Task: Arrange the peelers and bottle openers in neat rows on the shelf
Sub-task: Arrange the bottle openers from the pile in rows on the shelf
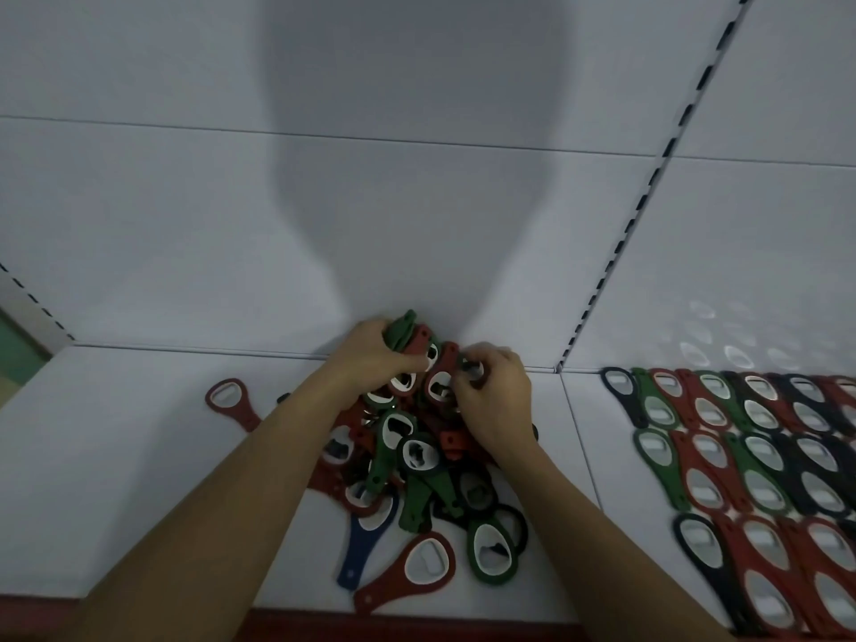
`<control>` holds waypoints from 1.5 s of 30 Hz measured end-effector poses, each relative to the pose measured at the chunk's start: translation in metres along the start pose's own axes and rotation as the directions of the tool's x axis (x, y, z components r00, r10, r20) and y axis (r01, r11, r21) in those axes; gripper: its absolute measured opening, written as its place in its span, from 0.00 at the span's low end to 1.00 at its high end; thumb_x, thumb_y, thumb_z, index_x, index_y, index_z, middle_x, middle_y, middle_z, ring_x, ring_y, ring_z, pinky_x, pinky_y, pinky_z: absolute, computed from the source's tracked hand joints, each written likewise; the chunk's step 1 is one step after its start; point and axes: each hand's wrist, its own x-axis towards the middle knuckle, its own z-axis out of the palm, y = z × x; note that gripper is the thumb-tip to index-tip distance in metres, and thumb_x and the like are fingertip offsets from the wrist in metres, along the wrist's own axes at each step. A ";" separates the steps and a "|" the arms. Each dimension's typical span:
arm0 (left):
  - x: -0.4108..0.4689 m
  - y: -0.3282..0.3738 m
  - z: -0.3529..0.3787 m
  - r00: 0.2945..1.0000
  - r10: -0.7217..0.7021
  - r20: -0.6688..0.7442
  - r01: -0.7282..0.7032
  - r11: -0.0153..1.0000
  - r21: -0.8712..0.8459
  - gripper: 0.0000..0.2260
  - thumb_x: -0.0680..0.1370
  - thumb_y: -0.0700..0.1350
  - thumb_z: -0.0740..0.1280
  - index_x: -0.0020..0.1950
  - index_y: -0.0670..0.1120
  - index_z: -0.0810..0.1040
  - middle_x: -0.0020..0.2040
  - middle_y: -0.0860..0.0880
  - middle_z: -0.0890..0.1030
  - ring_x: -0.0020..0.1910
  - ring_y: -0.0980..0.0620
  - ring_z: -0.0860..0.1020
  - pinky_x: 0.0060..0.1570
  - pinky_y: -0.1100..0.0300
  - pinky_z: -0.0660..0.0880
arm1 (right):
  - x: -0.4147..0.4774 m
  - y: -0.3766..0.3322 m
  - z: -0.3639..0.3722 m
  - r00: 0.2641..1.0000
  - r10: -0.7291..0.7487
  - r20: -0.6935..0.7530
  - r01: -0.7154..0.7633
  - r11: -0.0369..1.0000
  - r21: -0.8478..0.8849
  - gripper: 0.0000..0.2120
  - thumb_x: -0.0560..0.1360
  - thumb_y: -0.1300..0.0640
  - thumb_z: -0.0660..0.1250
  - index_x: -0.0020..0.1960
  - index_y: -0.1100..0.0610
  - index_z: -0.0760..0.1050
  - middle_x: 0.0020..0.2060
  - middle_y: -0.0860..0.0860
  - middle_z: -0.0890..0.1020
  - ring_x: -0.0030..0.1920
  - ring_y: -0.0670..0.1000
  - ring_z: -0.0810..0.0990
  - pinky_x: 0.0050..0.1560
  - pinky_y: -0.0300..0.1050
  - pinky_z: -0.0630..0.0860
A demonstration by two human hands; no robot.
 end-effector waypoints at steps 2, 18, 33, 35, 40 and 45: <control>-0.006 -0.004 -0.004 0.993 0.089 -0.082 -0.096 0.992 -0.081 0.14 0.70 0.44 0.81 0.50 0.53 0.81 0.46 0.51 0.86 0.45 0.53 0.85 0.41 0.64 0.82 | -0.001 0.000 0.001 1.000 -0.004 -0.011 0.004 1.000 -0.003 0.10 0.73 0.59 0.70 0.55 0.55 0.81 0.55 0.51 0.79 0.48 0.37 0.71 0.49 0.18 0.63; -0.035 0.056 -0.005 0.954 0.121 -0.274 -0.299 0.340 -0.891 0.07 0.75 0.41 0.73 0.53 0.43 0.81 0.43 0.47 0.83 0.42 0.49 0.83 0.44 0.52 0.82 | -0.006 -0.056 -0.044 0.983 -0.137 0.123 0.051 0.846 0.531 0.12 0.82 0.46 0.63 0.63 0.46 0.75 0.51 0.44 0.82 0.48 0.45 0.83 0.44 0.40 0.80; -0.053 0.119 0.185 0.930 0.140 0.341 0.317 0.167 -0.934 0.07 0.72 0.42 0.72 0.47 0.41 0.88 0.51 0.40 0.86 0.50 0.41 0.86 0.51 0.41 0.82 | -0.019 0.027 -0.204 0.971 -0.194 -0.141 0.205 0.976 0.073 0.14 0.71 0.57 0.78 0.53 0.50 0.78 0.42 0.45 0.81 0.42 0.47 0.80 0.43 0.43 0.78; -0.056 0.132 0.215 0.905 0.167 0.390 0.366 0.156 -0.917 0.11 0.73 0.41 0.71 0.54 0.41 0.85 0.55 0.41 0.85 0.54 0.40 0.85 0.52 0.40 0.81 | -0.021 0.050 -0.239 0.980 -0.150 -0.135 0.171 0.972 0.164 0.12 0.72 0.58 0.77 0.52 0.51 0.78 0.41 0.46 0.82 0.40 0.49 0.81 0.42 0.49 0.80; -0.065 0.170 0.306 0.917 0.136 0.375 0.356 0.142 -0.923 0.10 0.74 0.39 0.71 0.54 0.38 0.83 0.53 0.39 0.85 0.50 0.40 0.86 0.45 0.42 0.83 | -0.023 0.120 -0.317 0.983 -0.091 -0.157 0.134 0.947 0.292 0.06 0.75 0.60 0.75 0.49 0.54 0.79 0.36 0.54 0.82 0.36 0.59 0.80 0.38 0.54 0.79; -0.075 0.203 0.401 0.946 0.019 0.323 0.315 0.177 -0.932 0.14 0.69 0.42 0.75 0.53 0.41 0.82 0.47 0.41 0.85 0.44 0.43 0.86 0.41 0.48 0.82 | -0.031 0.204 -0.407 0.977 0.143 -0.161 -0.055 0.889 0.455 0.07 0.76 0.60 0.74 0.42 0.54 0.78 0.31 0.56 0.80 0.31 0.52 0.77 0.32 0.46 0.75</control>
